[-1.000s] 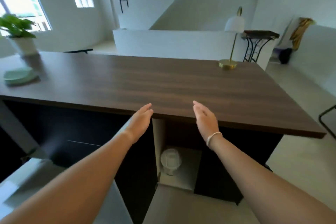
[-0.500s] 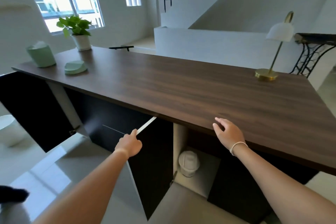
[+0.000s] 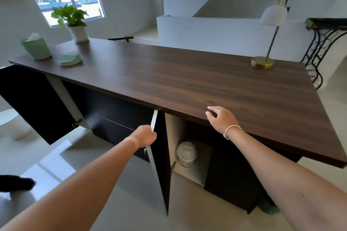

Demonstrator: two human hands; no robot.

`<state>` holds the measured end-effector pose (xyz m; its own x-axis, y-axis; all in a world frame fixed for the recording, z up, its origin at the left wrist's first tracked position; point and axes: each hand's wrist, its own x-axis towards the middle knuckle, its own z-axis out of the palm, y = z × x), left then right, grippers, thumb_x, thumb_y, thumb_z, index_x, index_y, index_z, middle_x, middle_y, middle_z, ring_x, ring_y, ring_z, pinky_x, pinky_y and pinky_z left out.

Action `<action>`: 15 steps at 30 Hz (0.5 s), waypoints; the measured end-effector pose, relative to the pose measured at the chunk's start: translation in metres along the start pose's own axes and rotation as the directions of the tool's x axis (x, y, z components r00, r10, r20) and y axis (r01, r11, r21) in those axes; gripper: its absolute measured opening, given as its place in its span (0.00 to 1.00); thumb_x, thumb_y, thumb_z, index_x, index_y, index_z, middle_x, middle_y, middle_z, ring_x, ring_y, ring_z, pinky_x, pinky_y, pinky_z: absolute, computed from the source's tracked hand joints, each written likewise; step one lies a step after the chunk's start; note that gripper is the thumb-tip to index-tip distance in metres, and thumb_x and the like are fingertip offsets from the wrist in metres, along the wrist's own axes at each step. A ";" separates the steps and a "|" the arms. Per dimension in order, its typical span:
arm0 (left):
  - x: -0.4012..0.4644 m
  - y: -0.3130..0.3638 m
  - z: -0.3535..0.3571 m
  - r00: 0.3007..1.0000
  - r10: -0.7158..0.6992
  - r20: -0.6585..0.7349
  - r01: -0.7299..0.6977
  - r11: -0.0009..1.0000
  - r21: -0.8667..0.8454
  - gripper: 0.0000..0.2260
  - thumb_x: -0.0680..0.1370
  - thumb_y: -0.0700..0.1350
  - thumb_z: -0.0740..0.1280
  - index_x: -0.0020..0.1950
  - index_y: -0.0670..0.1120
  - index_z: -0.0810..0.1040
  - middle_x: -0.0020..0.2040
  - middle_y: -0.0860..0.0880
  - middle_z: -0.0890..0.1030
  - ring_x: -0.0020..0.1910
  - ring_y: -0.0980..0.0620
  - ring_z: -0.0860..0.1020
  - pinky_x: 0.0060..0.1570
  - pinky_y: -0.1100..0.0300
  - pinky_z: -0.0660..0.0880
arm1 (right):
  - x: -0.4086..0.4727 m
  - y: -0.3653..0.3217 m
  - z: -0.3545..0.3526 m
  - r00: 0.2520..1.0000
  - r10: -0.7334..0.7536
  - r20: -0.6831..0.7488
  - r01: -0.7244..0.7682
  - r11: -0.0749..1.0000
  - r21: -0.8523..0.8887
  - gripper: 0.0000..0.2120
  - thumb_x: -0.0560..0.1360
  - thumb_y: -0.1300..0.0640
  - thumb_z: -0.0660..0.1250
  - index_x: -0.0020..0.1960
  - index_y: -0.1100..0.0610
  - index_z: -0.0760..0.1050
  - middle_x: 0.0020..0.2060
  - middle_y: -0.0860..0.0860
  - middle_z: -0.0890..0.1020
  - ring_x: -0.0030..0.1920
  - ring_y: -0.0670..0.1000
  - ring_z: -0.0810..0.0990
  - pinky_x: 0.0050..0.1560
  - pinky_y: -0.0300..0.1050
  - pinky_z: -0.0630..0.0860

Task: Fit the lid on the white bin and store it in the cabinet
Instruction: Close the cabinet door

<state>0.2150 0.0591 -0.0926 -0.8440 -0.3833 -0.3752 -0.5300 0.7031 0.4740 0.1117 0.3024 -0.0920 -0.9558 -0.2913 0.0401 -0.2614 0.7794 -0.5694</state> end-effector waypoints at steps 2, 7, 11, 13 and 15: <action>-0.001 0.020 0.013 1.000 -0.007 -0.009 0.007 0.998 -0.067 0.13 0.79 0.39 0.56 0.34 0.44 0.69 0.32 0.48 0.72 0.29 0.53 0.71 0.33 0.58 0.72 | -0.002 0.014 -0.011 0.999 0.029 -0.024 -0.030 0.999 -0.018 0.22 0.78 0.48 0.56 0.69 0.54 0.71 0.70 0.51 0.72 0.70 0.51 0.69 0.69 0.46 0.63; -0.002 0.062 0.036 0.995 0.048 0.088 -0.028 0.975 -0.218 0.14 0.80 0.38 0.55 0.35 0.45 0.68 0.35 0.48 0.74 0.32 0.53 0.74 0.35 0.60 0.74 | -0.010 0.049 -0.035 0.992 0.110 -0.058 -0.111 0.994 -0.017 0.22 0.78 0.48 0.56 0.69 0.54 0.71 0.70 0.51 0.72 0.71 0.52 0.68 0.70 0.46 0.63; 0.000 0.093 0.038 0.968 0.229 0.105 -0.205 0.958 -0.200 0.10 0.81 0.39 0.53 0.48 0.45 0.73 0.42 0.44 0.76 0.38 0.48 0.74 0.38 0.59 0.73 | -0.016 0.066 -0.048 0.982 0.164 -0.093 -0.164 0.986 0.003 0.22 0.78 0.48 0.57 0.69 0.54 0.71 0.70 0.51 0.72 0.71 0.52 0.68 0.70 0.46 0.63; 0.004 0.104 0.034 0.952 0.293 0.092 -0.259 0.926 -0.274 0.11 0.80 0.39 0.53 0.57 0.47 0.73 0.45 0.45 0.76 0.40 0.50 0.74 0.38 0.60 0.72 | -0.017 0.069 -0.051 0.979 0.183 -0.095 -0.184 0.983 0.004 0.22 0.78 0.48 0.57 0.69 0.54 0.70 0.70 0.51 0.71 0.71 0.51 0.67 0.70 0.46 0.62; 0.012 0.115 0.028 0.929 0.366 0.060 -0.333 0.894 -0.300 0.12 0.79 0.41 0.54 0.58 0.49 0.74 0.47 0.48 0.78 0.41 0.51 0.75 0.40 0.59 0.73 | -0.016 0.070 -0.052 0.976 0.190 -0.101 -0.192 0.981 -0.011 0.22 0.78 0.48 0.56 0.69 0.55 0.70 0.70 0.51 0.72 0.71 0.52 0.68 0.70 0.46 0.63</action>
<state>0.1465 0.1521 -0.0652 -0.9729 -0.0621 -0.2228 -0.2172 0.5768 0.7875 0.1011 0.3906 -0.0900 -0.9967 -0.0800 0.0141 -0.0742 0.8270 -0.5573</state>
